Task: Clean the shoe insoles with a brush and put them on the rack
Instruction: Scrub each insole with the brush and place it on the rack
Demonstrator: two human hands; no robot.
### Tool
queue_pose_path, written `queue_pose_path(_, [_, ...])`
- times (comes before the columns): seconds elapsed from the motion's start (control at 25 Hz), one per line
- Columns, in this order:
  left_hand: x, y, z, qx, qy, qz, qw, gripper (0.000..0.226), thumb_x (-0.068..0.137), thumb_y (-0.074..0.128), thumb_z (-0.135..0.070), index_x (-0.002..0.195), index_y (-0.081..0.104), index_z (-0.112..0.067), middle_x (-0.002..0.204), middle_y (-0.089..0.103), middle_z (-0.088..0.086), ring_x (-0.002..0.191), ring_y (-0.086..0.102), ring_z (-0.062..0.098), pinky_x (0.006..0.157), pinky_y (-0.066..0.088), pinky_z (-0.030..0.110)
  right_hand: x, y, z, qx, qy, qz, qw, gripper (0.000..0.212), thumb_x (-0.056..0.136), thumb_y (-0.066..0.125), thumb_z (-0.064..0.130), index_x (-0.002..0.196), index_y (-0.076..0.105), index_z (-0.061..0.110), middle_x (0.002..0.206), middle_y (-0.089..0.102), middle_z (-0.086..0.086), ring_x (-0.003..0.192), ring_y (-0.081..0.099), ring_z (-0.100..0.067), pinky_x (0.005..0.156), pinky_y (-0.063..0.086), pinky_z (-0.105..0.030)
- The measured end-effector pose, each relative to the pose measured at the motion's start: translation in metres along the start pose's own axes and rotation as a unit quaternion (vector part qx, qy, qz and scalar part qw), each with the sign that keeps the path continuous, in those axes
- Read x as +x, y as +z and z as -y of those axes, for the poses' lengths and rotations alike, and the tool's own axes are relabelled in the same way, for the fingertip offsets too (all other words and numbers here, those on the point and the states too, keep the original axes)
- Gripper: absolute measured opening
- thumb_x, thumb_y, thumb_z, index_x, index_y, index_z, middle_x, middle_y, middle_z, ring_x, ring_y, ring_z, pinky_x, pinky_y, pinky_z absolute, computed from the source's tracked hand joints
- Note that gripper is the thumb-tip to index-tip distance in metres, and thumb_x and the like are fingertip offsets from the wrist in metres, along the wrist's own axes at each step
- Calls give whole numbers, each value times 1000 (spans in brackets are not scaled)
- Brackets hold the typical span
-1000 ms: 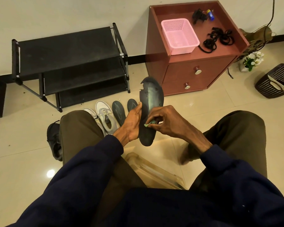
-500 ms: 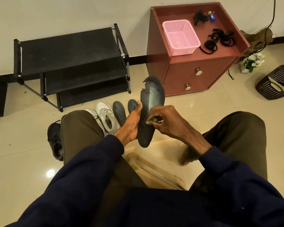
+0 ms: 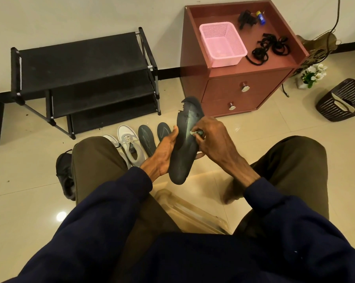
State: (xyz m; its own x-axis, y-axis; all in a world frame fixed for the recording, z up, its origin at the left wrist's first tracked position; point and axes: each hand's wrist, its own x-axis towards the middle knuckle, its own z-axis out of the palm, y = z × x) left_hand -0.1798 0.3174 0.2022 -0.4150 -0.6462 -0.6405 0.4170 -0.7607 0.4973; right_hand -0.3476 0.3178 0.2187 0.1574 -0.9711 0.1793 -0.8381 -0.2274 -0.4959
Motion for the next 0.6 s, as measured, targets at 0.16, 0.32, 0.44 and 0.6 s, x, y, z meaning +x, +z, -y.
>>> queue_pose_path(0.16, [-1,0,0,65,7,-24,998,54,104,45,-52,134,62,-11,111,75,12,96,75,26,76,62,38,-17,2,18,83,-58,133,986,14,84,81,11,97,79,12,96,73,-2,85,65,-11,77,58,-24])
queue_pose_path(0.32, [-1,1,1,51,-7,-21,998,58,102,48,-54,139,57,-10,120,71,20,93,74,33,74,61,44,-5,3,1,22,-19,48,998,15,82,80,7,95,77,12,96,71,-4,87,64,-16,78,58,-33])
queue_pose_path(0.44, [-3,1,2,55,-16,-19,998,49,104,47,-50,130,61,-11,111,74,19,87,75,33,76,63,47,-5,1,-6,30,1,32,999,15,83,80,8,97,77,12,97,71,-5,89,65,-18,78,58,-31])
queue_pose_path(0.6, [-6,1,2,80,-10,-29,996,45,105,46,-47,123,65,-10,100,76,13,82,76,25,69,64,37,-16,3,16,85,-58,140,985,13,85,79,8,97,79,13,97,72,1,85,63,-6,77,57,-19])
